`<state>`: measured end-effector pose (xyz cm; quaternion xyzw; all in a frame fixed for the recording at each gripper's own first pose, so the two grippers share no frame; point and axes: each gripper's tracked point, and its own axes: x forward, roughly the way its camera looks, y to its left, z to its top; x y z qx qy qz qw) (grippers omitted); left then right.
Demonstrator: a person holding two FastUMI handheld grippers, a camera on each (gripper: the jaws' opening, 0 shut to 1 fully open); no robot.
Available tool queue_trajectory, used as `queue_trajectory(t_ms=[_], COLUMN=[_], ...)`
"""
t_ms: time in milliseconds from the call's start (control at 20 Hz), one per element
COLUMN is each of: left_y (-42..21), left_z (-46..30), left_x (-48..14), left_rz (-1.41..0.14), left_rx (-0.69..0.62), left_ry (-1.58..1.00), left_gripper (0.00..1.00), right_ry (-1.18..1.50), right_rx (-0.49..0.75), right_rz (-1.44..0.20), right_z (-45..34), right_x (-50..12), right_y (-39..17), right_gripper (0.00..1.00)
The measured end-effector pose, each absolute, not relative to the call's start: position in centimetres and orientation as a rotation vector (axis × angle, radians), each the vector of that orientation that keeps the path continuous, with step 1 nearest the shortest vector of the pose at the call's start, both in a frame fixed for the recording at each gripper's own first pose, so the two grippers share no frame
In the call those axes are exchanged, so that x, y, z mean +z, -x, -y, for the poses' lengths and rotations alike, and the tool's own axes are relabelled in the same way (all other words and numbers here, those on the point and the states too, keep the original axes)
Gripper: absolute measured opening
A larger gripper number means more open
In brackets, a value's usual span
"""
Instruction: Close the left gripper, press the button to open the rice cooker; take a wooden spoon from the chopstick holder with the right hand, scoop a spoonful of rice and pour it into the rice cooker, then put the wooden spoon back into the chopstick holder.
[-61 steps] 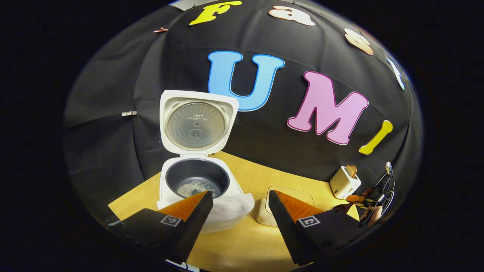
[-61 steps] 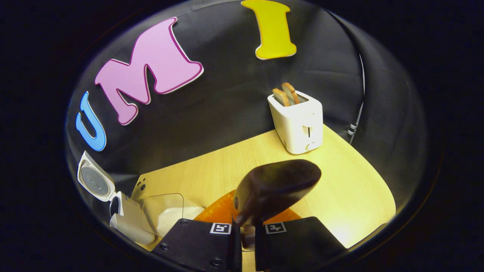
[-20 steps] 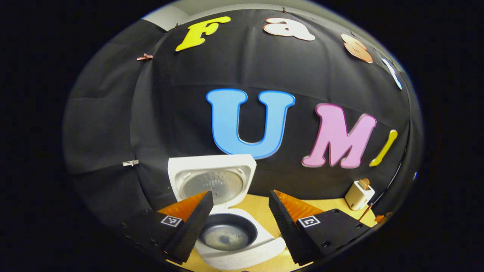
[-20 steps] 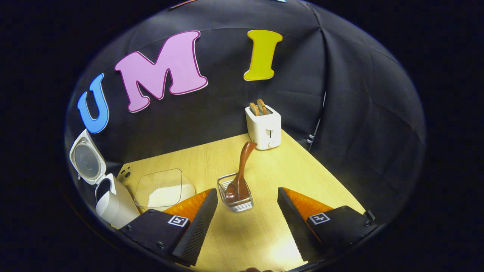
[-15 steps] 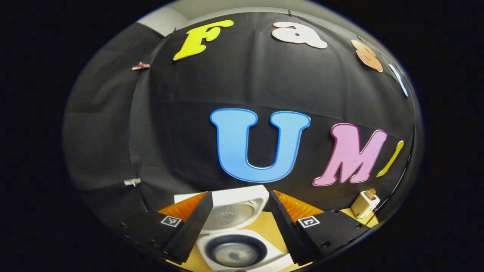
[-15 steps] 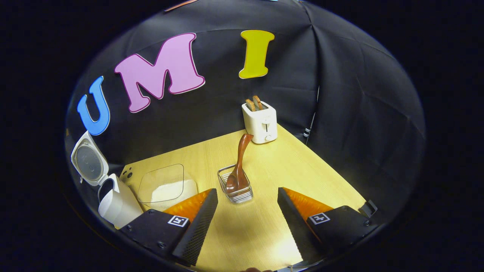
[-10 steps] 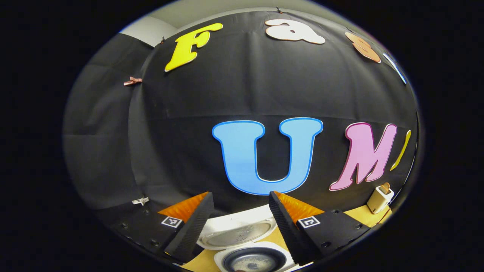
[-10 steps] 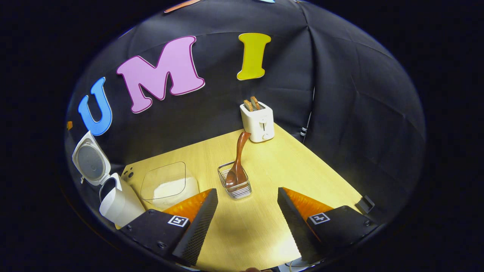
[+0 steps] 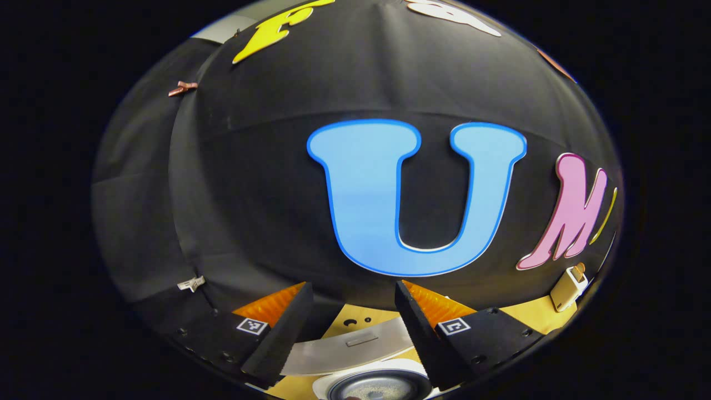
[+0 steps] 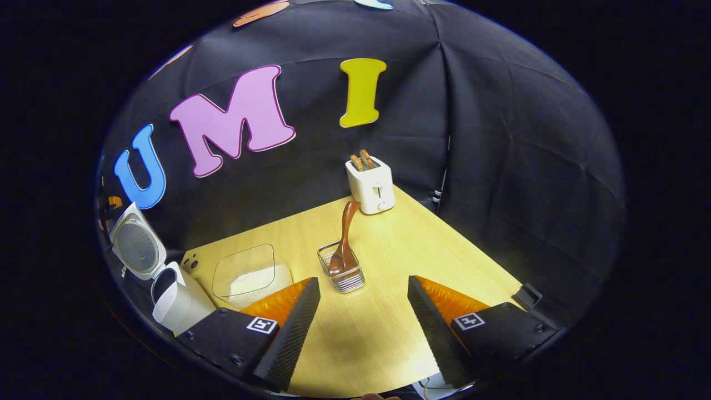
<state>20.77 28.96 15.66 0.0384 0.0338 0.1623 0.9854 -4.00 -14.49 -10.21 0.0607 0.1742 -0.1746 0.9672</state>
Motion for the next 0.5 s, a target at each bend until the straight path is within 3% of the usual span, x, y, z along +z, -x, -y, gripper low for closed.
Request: queue_trajectory(t_ms=[500], left_y=[-21.4], left_z=[-29.0], left_x=[12.3], left_rz=[-0.175], left_rx=[0.310], left_ry=[0.053], left_gripper=[0.98], right_ry=[-0.116], right_rx=[-0.317], right_rz=[-0.383], right_z=[12.9], right_x=[-11.6], right_y=[2.2], right_gripper=[0.99])
